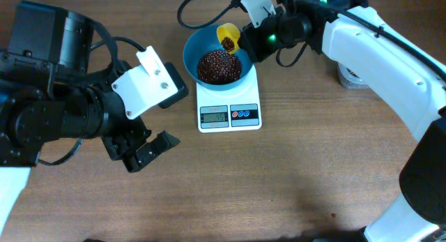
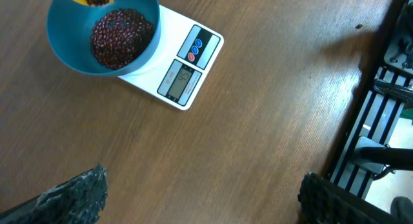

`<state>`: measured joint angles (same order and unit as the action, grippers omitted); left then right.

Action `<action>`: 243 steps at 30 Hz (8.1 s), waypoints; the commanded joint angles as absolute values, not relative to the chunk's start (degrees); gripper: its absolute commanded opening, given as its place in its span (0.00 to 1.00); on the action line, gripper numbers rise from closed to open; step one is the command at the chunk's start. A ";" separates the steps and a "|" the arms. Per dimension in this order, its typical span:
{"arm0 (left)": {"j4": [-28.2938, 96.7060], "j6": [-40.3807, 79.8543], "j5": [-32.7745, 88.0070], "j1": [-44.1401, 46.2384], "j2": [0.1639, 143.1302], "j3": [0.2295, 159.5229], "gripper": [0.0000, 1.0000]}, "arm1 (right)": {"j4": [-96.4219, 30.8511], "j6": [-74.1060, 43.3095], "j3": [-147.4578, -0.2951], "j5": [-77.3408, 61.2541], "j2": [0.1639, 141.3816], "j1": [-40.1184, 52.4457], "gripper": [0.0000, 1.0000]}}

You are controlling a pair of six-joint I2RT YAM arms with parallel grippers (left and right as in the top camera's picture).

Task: Scoop item into bowl and weigh 50g on scale
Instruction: 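Hold the scoop tipped over the bowl with the right gripper, shaking out beans, then withdraw the empty scoop from the bowl toward the right side, then lower the scoop to the table and open the right gripper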

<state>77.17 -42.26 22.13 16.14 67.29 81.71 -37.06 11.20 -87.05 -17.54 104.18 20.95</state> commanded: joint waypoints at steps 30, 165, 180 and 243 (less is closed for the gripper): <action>77.23 -42.98 22.94 15.86 67.16 81.45 0.99 | -37.08 11.51 -89.71 -15.18 102.45 23.22 0.04; 77.23 -42.98 22.74 15.92 67.16 81.47 0.99 | -44.16 8.69 -95.37 -3.99 102.21 27.70 0.04; 77.23 -42.98 22.74 15.92 67.16 81.45 0.99 | -44.14 11.94 -95.48 0.25 102.21 28.23 0.04; 77.23 -42.98 22.74 15.92 67.16 81.45 0.99 | -33.58 3.92 -27.16 -32.53 73.69 -50.00 0.99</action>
<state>77.17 -42.26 22.13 15.99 67.29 81.58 -34.52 10.28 -27.77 -40.56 73.89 -49.74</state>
